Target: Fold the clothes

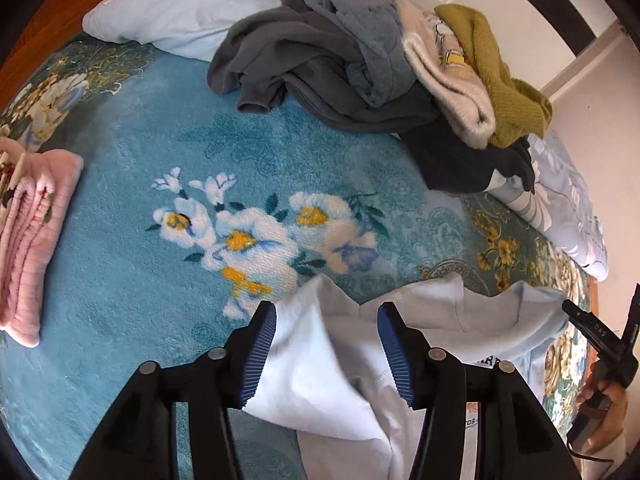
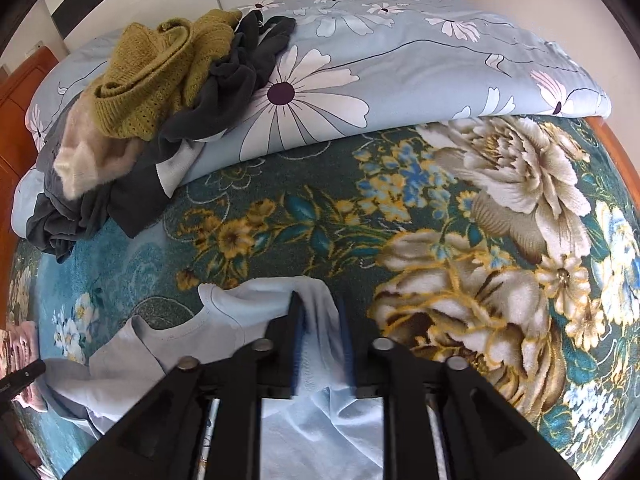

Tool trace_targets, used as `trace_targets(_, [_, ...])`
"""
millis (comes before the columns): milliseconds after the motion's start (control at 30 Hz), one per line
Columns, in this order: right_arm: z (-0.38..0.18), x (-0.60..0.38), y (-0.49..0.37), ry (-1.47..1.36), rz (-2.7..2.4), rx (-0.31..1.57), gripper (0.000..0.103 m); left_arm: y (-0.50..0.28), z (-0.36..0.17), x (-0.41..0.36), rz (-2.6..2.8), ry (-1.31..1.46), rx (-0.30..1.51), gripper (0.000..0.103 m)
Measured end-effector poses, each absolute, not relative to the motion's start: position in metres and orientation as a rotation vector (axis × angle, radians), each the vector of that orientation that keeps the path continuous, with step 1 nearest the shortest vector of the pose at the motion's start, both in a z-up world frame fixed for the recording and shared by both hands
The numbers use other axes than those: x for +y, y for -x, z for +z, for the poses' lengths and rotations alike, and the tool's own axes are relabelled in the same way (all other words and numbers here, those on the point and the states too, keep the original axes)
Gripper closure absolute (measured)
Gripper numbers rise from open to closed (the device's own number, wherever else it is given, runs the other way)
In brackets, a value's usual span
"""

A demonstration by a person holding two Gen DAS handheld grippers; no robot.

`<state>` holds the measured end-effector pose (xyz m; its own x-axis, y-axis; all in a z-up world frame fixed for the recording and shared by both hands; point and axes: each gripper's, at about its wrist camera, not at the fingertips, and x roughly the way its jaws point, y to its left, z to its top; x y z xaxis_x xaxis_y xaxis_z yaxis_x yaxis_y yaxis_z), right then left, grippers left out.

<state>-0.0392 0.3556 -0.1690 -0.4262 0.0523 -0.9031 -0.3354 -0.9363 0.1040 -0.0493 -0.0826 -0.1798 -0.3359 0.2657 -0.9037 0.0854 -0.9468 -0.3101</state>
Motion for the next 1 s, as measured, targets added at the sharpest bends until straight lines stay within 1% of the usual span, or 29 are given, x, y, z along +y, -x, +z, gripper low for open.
trace_targets(33, [-0.165, 0.354, 0.036, 1.522, 2.459, 0.391, 0.051, 0.042, -0.176, -0.086, 2.446, 1.734, -0.473, 0.046])
trace_targets(133, [-0.149, 0.350, 0.015, 1.458, 2.505, 0.358, 0.049, 0.006, -0.175, -0.081, 2.446, 1.734, -0.500, 0.046])
trace_targets(200, [-0.144, 0.349, -0.004, 1.433, 2.511, 0.347, 0.048, -0.015, -0.187, -0.069, 2.409, 1.756, -0.513, 0.046])
trace_targets(267, [-0.144, 0.345, -0.021, 1.456, 2.500, 0.356, 0.048, -0.031, -0.204, -0.051, 2.367, 1.801, -0.489, 0.046])
trace_targets(433, [-0.145, 0.329, -0.060, 1.505, 2.517, 0.365, 0.048, -0.059, -0.237, -0.013, 2.249, 1.949, -0.301, 0.048])
trace_targets(500, [-0.148, 0.324, -0.074, 1.529, 2.518, 0.353, 0.049, -0.061, -0.240, 0.000, 2.206, 1.979, -0.205, 0.048])
trace_targets(533, [-0.150, 0.322, -0.080, 1.532, 2.509, 0.351, 0.048, -0.063, -0.245, 0.008, 2.195, 2.003, -0.122, 0.048])
trace_targets(567, [-0.152, 0.321, -0.085, 1.538, 2.498, 0.360, 0.048, -0.065, -0.249, 0.017, 2.182, 2.026, -0.040, 0.048])
trace_targets(633, [-0.156, 0.319, -0.091, 1.566, 2.482, 0.412, 0.048, -0.068, -0.262, 0.029, 2.133, 2.076, 0.051, 0.048])
trace_targets(667, [-0.157, 0.318, -0.094, 1.571, 2.481, 0.437, 0.048, -0.069, -0.269, 0.035, 2.108, 2.098, 0.095, 0.048])
trace_targets(700, [-0.158, 0.316, -0.096, 1.573, 2.483, 0.450, 0.049, -0.069, -0.268, 0.037, 2.113, 2.096, 0.100, 0.049])
trace_targets(733, [-0.158, 0.314, -0.097, 1.573, 2.487, 0.457, 0.048, -0.069, -0.268, 0.038, 2.119, 2.093, 0.104, 0.054])
trace_targets(800, [-0.156, 0.310, -0.098, 1.574, 2.494, 0.465, 0.048, -0.070, -0.266, 0.037, 2.125, 2.090, 0.091, 0.072])
trace_targets(833, [-0.156, 0.309, -0.099, 1.578, 2.497, 0.469, 0.048, -0.071, -0.266, 0.036, 2.131, 2.091, 0.086, 0.088])
trace_targets(900, [-0.156, 0.308, -0.099, 1.586, 2.494, 0.481, 0.048, -0.070, -0.265, 0.030, 2.131, 2.100, 0.029, 0.096])
trace_targets(967, [-0.156, 0.310, -0.100, 1.589, 2.490, 0.505, 0.049, -0.069, -0.261, 0.020, 2.130, 2.095, -0.084, 0.099])
trace_targets(1000, [-0.156, 0.311, -0.101, 1.589, 2.488, 0.520, 0.049, -0.069, -0.256, 0.011, 2.132, 2.078, -0.178, 0.099])
